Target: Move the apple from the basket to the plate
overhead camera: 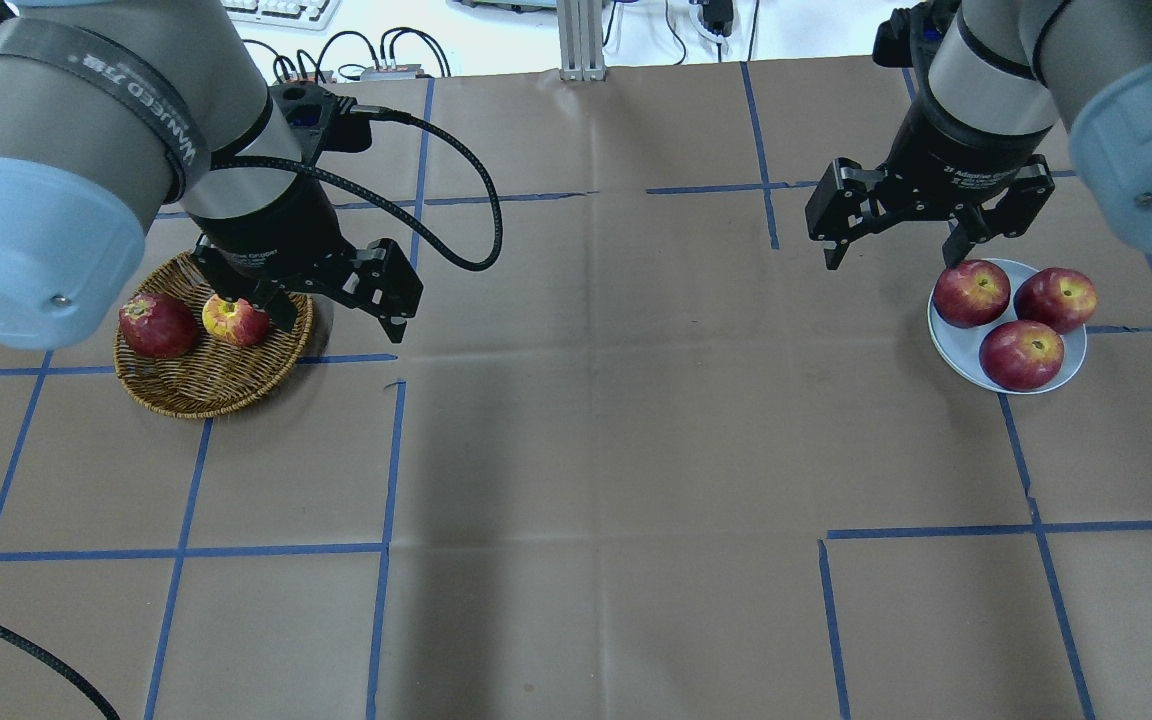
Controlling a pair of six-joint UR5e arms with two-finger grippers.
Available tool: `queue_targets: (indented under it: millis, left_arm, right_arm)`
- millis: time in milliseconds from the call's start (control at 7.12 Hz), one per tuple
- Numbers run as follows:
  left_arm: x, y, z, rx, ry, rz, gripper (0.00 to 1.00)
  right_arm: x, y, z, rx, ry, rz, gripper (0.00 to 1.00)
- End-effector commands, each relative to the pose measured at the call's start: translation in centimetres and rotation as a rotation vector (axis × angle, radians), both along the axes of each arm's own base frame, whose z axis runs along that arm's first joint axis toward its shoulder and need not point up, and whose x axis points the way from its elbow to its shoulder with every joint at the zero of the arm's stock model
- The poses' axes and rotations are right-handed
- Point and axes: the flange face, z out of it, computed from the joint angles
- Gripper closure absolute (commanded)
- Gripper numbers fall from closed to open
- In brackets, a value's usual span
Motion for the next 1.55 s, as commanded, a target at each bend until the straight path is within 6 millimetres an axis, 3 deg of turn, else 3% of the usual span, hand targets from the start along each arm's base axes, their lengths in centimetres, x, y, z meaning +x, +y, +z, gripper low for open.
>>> queue_targets:
  millis: [0, 562, 983, 1405]
  left_arm:
    - [0.0, 0.0, 0.0, 0.000, 0.000, 0.000, 0.01]
    - [0.0, 0.0, 0.1, -0.001, 0.000, 0.000, 0.01]
    - [-0.1, -0.1, 1.5, -0.030, 0.003, 0.002, 0.01]
    - [1.1, 0.0, 0.4, -0.013, -0.040, 0.011, 0.01]
  right_arm:
    - [0.0, 0.0, 0.0, 0.000, 0.000, 0.000, 0.00]
    - [0.0, 0.0, 0.0, 0.001, 0.000, 0.000, 0.00]
    - [0.0, 0.1, 0.1, 0.000, 0.000, 0.000, 0.00]
    - [0.0, 0.1, 0.1, 0.000, 0.000, -0.002, 0.00]
